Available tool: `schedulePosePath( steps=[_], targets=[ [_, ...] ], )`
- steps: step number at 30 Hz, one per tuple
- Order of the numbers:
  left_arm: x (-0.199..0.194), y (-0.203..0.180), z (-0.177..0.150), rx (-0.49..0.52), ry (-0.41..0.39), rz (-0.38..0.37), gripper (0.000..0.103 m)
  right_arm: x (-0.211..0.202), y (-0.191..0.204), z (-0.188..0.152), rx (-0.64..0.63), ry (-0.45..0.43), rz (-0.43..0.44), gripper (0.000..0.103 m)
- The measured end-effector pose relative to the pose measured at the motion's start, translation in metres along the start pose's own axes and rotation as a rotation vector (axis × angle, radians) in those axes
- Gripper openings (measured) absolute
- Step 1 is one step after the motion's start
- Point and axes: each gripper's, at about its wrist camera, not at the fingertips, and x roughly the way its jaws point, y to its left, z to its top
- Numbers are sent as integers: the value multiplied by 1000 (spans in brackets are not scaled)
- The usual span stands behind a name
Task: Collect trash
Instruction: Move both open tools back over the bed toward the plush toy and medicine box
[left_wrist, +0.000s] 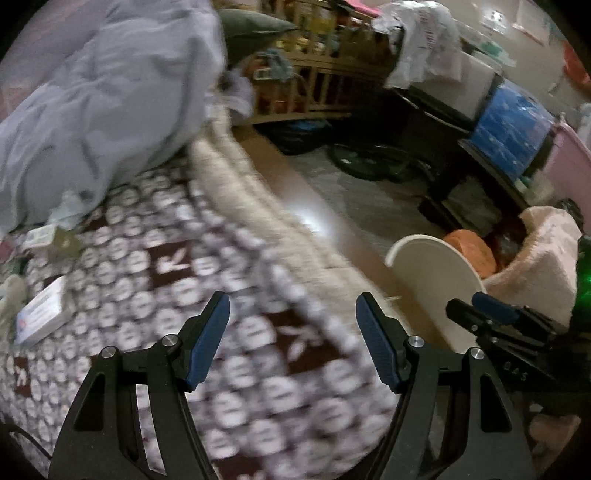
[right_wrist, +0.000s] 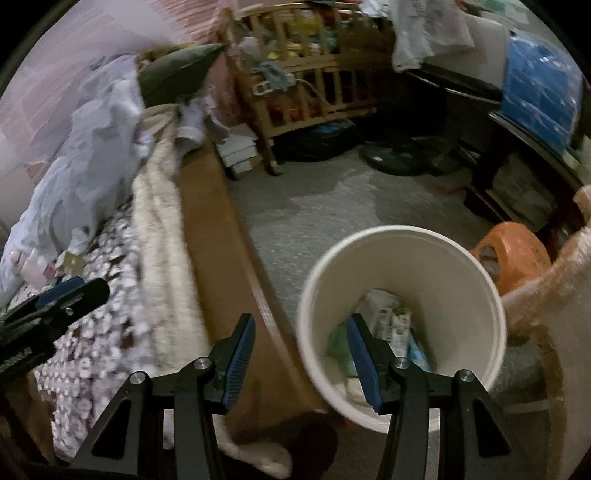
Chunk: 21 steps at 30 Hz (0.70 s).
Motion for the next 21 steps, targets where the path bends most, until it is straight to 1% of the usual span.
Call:
schedulePosePath(
  steps=[5,11,14,19,21],
  targets=[
    [-12,41,-10,-53,-7,63,70,7,43,2,-66,8,46,49],
    [-26,104,-29,-129,-1,153,70,23,100,-1,-149,46,120,50],
    [-34,139,-41,-168,1,195,70,32,133,-5,-195,73,160,50],
    [-47,205,-66,-236,9,271,70,43,181,-7,-278,91,200,50],
    [-55,234,-69,-268,12,299,70,49,201,-7,-306,107,224,50]
  ],
)
